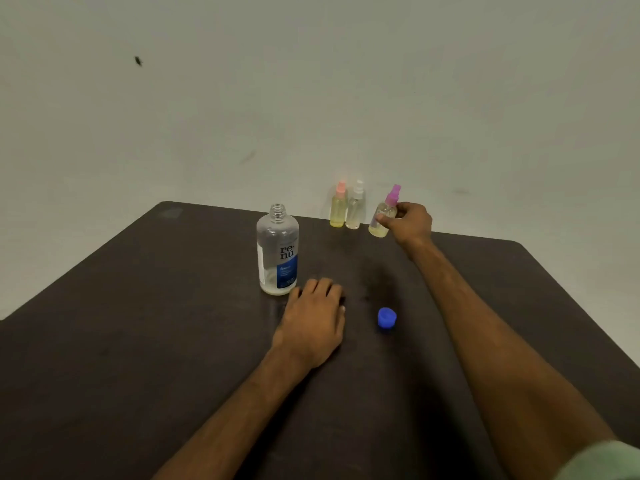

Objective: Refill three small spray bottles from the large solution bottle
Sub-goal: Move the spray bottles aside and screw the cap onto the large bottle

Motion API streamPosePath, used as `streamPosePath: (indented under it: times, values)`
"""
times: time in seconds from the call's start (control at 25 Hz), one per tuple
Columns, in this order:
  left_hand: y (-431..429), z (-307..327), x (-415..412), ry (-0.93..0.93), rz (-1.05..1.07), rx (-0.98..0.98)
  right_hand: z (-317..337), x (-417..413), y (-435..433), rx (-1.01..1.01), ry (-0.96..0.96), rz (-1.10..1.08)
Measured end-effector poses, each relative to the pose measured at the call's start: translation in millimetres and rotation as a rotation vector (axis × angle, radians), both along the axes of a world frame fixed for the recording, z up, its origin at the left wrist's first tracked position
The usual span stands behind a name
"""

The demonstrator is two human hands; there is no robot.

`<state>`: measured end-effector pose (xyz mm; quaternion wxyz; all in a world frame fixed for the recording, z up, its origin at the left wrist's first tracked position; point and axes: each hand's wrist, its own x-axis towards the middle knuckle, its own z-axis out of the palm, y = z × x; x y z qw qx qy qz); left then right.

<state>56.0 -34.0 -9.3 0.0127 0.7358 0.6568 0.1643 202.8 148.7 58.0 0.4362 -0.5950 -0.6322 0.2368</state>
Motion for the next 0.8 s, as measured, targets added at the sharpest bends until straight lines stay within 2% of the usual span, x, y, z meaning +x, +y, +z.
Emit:
streamPosePath:
  times: [0.28, 0.8]
  values:
    - [4, -2, -3, -0.018, -0.010, -0.019, -37, -22, 65, -0.011, -0.096, -0.027]
    - [8, -8, -6, -0.034, -0.016, 0.048, -51, -29, 75, 0.013, -0.001, -0.138]
